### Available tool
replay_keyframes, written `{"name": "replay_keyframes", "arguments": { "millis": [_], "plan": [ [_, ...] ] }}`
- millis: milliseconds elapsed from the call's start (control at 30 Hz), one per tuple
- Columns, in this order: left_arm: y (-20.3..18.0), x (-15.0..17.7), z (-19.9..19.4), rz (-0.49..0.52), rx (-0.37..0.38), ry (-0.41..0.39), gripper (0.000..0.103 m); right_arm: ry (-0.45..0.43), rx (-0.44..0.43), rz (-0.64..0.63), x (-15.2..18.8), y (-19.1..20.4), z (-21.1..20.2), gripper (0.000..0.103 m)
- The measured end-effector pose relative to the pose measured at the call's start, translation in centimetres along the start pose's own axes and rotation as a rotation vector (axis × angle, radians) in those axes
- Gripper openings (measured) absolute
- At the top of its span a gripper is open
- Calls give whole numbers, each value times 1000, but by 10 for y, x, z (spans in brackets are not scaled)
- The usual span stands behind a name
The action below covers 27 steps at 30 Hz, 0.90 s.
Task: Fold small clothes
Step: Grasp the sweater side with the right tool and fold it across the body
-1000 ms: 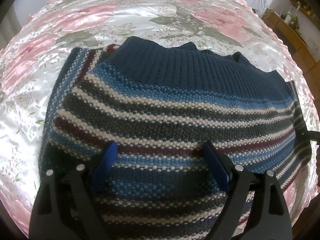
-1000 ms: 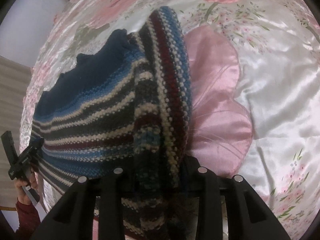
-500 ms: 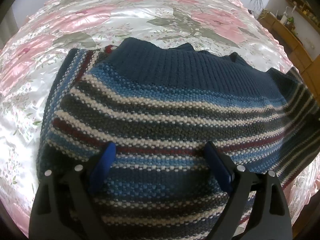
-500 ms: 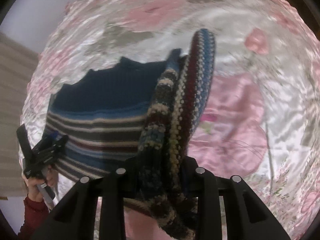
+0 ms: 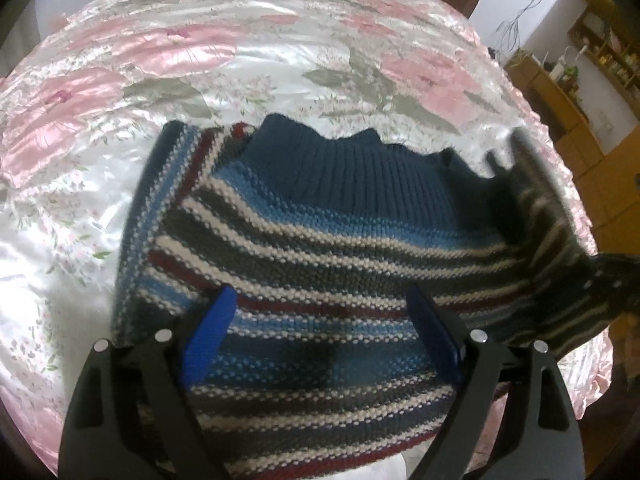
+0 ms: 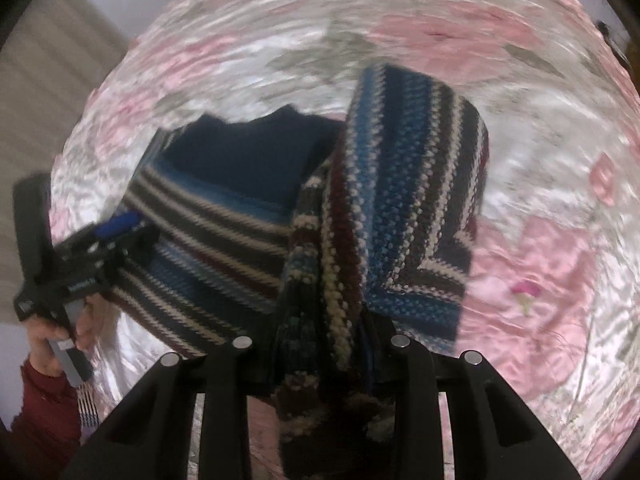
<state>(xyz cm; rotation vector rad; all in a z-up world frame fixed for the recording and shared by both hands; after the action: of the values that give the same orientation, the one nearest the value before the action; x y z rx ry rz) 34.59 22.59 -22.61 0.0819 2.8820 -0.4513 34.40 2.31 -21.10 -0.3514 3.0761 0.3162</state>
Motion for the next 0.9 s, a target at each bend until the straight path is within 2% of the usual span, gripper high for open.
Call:
{"name": "replay_keyframes", "arguments": {
  "millis": [167, 200, 233, 333, 433, 533, 633, 700, 800, 900],
  "plan": [
    [-1, 1, 5, -9, 10, 20, 87, 33, 64, -39, -6, 17, 28, 31],
    [-2, 2, 7, -13, 11, 24, 87, 38, 72, -39, -7, 19, 34, 33],
    [-3, 3, 9, -16, 15, 30, 87, 47, 67, -39, -8, 21, 40, 40],
    [-6, 6, 12, -19, 20, 42, 87, 61, 4, -42, -10, 30, 46, 56],
    [-11, 7, 11, -17, 28, 54, 87, 46, -53, -36, -9, 34, 35, 57],
    [-23, 5, 6, -15, 63, 59, 87, -18, -233, 17, -2, 29, -1, 57],
    [-44, 3, 2, 3, 104, 68, 87, -85, -314, 54, 7, 12, -36, 57],
    [-68, 2, 2, 23, 151, 81, 88, -121, -293, 75, 16, -9, -54, 57],
    [-99, 2, 13, 40, 198, 115, 89, -133, -135, 127, 32, -54, -57, 57],
    [-124, 4, 33, 36, 233, 168, 89, -102, -117, 197, 51, -88, -43, 57]
  ]
}}
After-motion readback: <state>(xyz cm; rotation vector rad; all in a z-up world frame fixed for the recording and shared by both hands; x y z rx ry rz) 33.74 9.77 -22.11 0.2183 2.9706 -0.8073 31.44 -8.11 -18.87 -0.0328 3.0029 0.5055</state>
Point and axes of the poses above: each gripper's, at about its wrist camera, not at the fingertips, and z roughly the way its jaws point, y to its left, x to its underside, the point moved 10 cm from there along z, roughly the way its jaws point, and after that the axes turned 10 degrees about y, right-handed, at the moved point
